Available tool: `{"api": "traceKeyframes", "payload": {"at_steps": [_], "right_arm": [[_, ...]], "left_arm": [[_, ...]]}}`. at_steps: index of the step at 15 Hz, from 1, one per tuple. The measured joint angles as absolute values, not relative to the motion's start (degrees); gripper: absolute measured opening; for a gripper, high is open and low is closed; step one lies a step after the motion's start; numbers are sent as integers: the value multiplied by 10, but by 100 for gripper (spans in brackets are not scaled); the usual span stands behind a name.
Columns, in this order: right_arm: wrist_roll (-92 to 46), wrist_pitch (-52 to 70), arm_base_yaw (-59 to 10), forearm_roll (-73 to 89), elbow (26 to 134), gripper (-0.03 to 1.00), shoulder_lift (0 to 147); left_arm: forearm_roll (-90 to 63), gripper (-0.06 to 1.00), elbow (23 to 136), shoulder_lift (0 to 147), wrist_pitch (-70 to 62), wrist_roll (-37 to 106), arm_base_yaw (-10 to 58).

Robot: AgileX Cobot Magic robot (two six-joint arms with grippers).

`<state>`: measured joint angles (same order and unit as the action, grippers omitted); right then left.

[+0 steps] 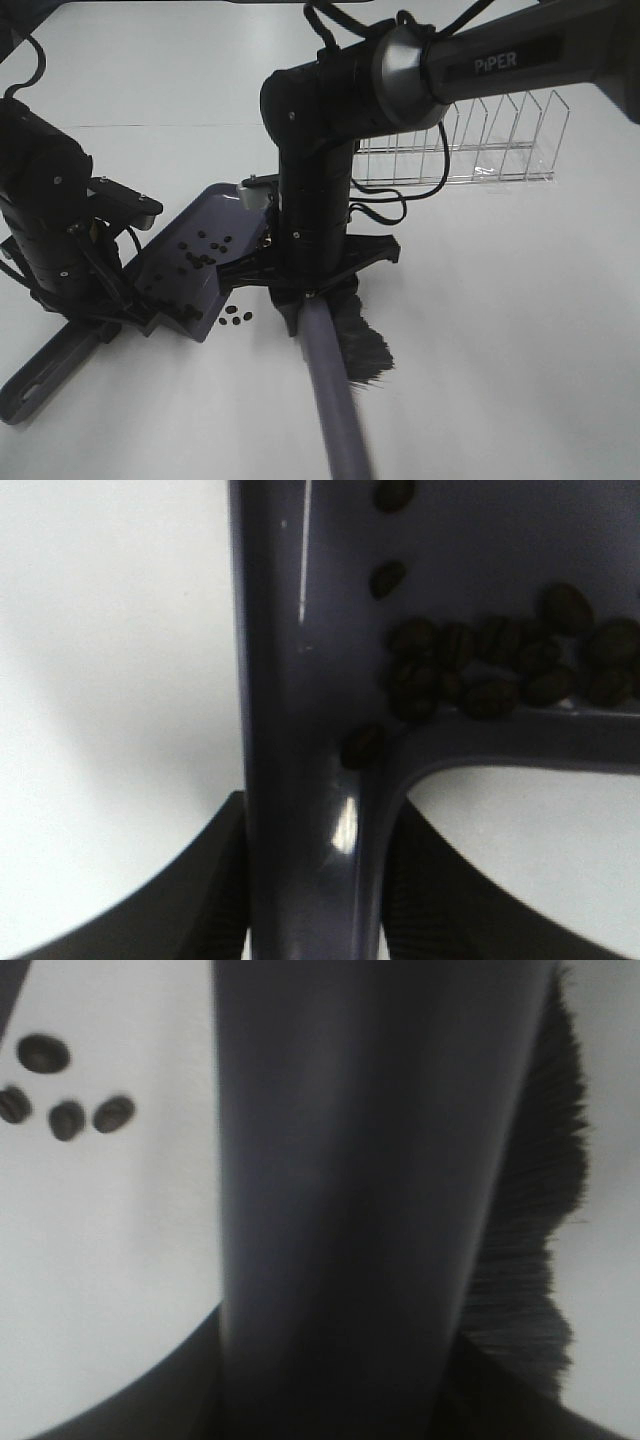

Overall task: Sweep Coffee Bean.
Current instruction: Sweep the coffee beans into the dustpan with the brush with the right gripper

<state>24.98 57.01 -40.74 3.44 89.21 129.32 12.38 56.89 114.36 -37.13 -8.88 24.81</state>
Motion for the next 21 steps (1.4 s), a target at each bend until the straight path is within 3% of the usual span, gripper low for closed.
{"api": "traceKeyframes", "payload": {"at_steps": [5, 10, 21], "right_arm": [[226, 447, -411, 195, 892, 33, 1310], [151, 397, -411, 338, 892, 33, 1316], [99, 337, -384, 355, 890, 33, 1280]], "left_arm": [[124, 31, 569, 1144, -371, -89, 248], [123, 31, 569, 1144, -370, -89, 248], [120, 32, 569, 1143, -370, -89, 248]]}}
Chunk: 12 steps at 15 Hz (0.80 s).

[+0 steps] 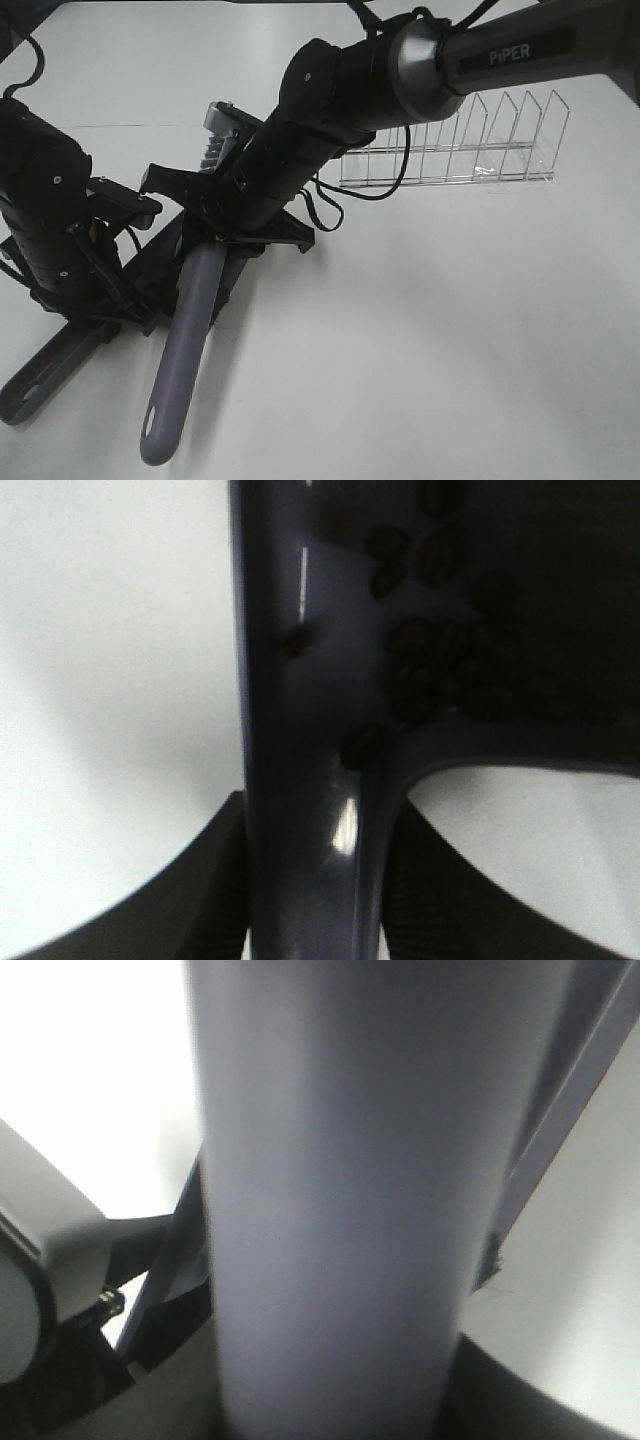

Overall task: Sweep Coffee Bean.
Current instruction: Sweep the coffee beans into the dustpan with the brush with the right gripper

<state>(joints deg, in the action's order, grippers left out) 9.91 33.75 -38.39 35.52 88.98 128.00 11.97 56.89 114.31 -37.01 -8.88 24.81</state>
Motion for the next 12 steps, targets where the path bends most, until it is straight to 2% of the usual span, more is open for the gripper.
{"api": "traceKeyframes", "payload": {"at_steps": [12], "right_arm": [[133, 430, -359, 197, 889, 33, 1209]], "left_arm": [[119, 32, 568, 1143, -368, -89, 248]]}}
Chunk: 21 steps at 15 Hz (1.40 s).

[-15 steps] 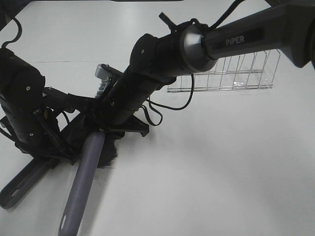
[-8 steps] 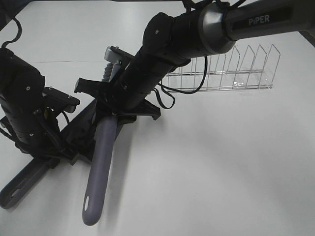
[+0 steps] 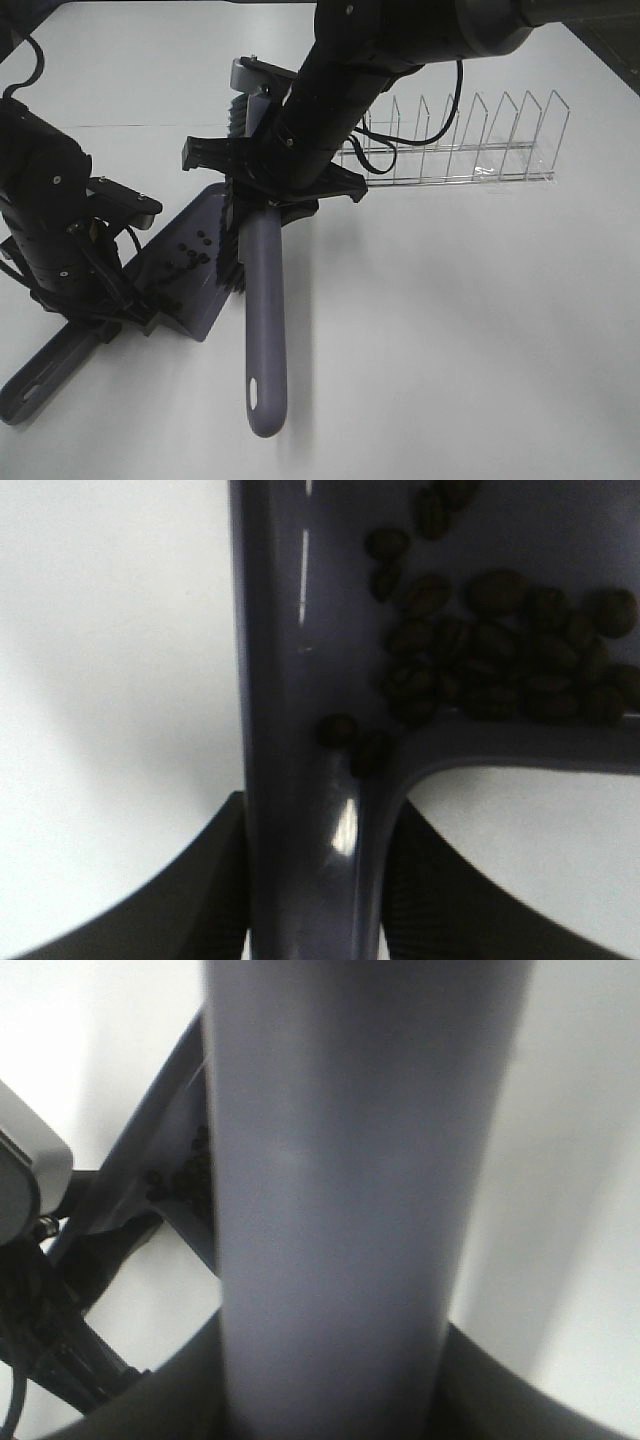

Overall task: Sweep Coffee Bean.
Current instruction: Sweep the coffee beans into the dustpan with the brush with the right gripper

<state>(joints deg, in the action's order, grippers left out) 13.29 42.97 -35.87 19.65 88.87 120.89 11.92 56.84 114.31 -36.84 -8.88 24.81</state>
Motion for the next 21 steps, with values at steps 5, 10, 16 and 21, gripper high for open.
{"api": "traceKeyframes", "payload": {"at_steps": [5, 10, 16, 21], "right_arm": [[143, 442, -359, 175, 889, 33, 1193], [138, 486, -359, 146, 889, 33, 1173], [149, 684, -359, 34, 889, 33, 1109], [128, 699, -295, 43, 889, 33, 1081]], "left_arm": [[119, 32, 568, 1143, -368, -89, 248], [116, 32, 568, 1143, -368, -87, 248], [101, 32, 571, 1143, -370, -85, 246], [39, 32, 589, 1149, -378, -85, 246]]}}
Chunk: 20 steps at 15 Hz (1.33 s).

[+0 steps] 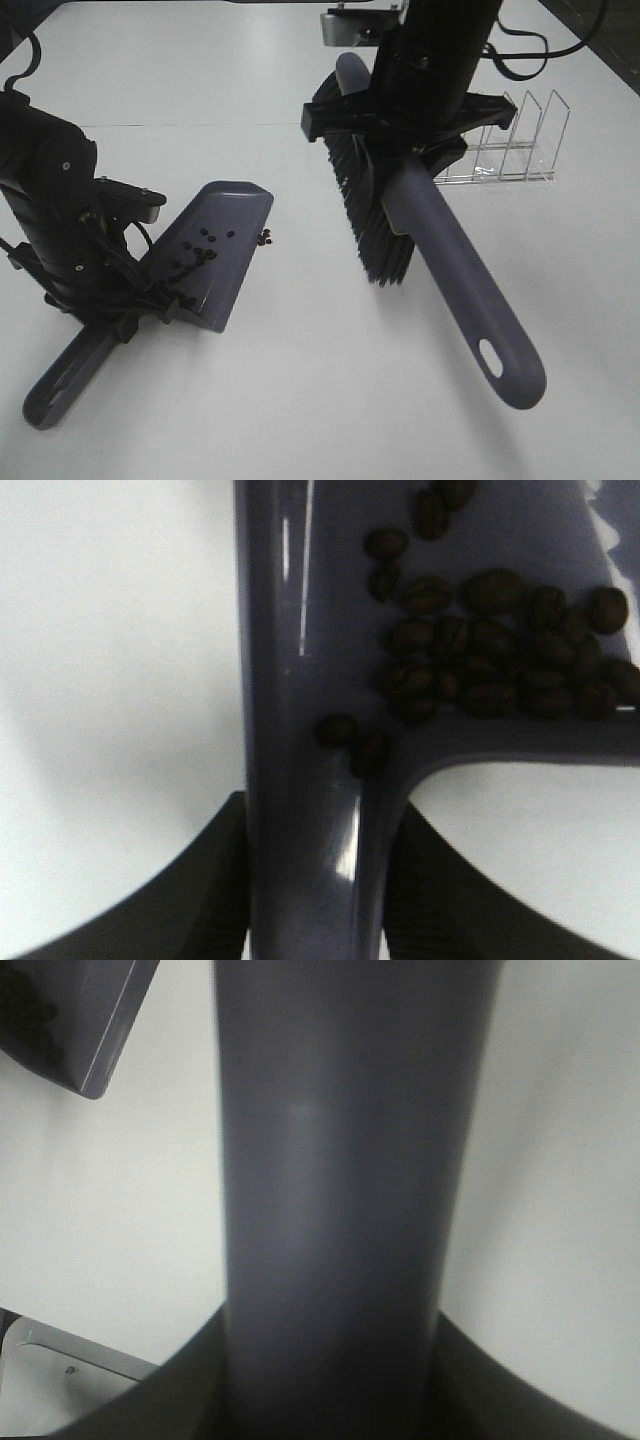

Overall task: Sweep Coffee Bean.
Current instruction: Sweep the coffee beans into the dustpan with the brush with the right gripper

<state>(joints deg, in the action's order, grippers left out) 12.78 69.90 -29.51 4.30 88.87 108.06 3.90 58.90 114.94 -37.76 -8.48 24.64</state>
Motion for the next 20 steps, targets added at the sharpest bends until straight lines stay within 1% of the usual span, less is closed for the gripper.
{"api": "traceKeyframes", "payload": {"at_steps": [3, 5, 8, 10, 14, 20], "right_arm": [[95, 700, -233, 68, 889, 33, 1075], [84, 700, -214, 60, 889, 33, 1075], [84, 700, -212, 33, 889, 33, 1083], [83, 700, -213, 26, 889, 33, 1125], [72, 690, -235, 25, 893, 33, 1165], [70, 685, -246, 25, 1018, 33, 1264]], "left_arm": [[18, 32, 590, 1149, -378, -85, 246], [9, 32, 590, 1149, -378, -87, 246], [0, 32, 590, 1150, -379, -128, 246], [0, 32, 590, 1150, -382, -167, 246], [0, 32, 590, 1150, -383, -174, 246], [0, 32, 590, 1150, -383, -174, 246]]}}
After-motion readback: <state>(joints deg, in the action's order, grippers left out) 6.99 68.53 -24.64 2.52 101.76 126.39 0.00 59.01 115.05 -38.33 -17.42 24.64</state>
